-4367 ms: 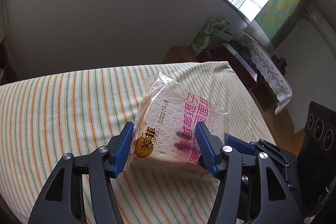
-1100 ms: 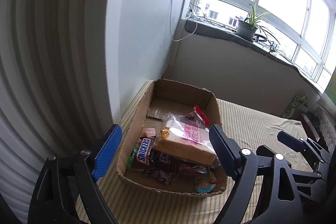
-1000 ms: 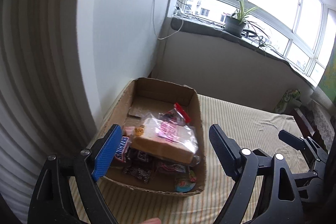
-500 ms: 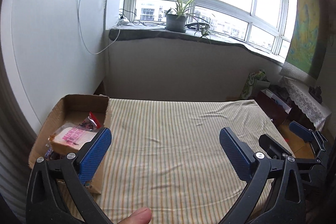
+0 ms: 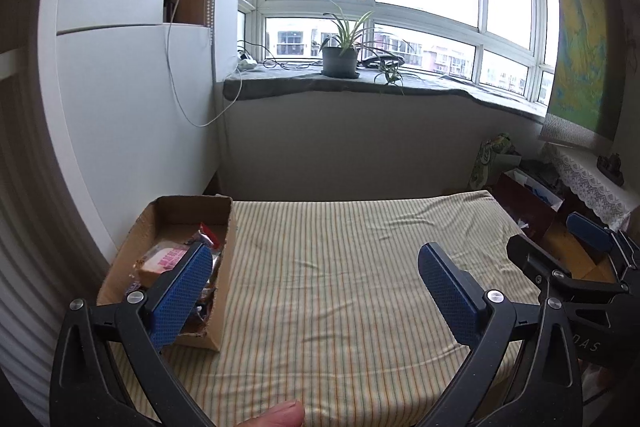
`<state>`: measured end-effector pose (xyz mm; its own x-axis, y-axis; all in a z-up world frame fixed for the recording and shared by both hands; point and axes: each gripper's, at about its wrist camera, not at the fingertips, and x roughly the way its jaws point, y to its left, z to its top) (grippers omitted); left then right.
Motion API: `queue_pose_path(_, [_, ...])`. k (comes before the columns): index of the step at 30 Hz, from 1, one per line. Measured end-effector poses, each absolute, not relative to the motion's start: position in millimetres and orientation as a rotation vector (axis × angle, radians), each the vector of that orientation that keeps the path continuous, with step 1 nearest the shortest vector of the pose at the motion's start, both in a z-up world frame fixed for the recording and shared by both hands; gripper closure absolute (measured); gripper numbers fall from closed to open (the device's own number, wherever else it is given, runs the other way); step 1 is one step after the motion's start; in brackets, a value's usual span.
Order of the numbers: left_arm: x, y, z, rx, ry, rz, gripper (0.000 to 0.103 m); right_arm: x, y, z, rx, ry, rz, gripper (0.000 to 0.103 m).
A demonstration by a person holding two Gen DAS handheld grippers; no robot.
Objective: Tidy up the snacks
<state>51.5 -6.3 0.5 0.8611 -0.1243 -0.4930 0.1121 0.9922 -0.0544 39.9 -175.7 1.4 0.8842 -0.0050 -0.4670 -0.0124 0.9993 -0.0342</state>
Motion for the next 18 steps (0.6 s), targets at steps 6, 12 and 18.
queue_pose_path(6, [45.9, -4.3, -1.2, -0.039, 0.523, -0.128, 0.001, 38.2, -172.4, -2.3, -0.036, 0.500, 0.009, 0.000])
queue_pose_path(12, [45.3, -5.9, -2.7, -0.030, 0.528, -0.125, 0.001, 38.3, -173.3, -2.5, -0.031, 0.503, 0.000, 0.000])
queue_pose_path(18, [40.8, -3.5, -4.6, -0.025, 0.535, -0.119, 0.001, 36.3, -169.4, -4.2, -0.033, 0.508, 0.003, 0.000])
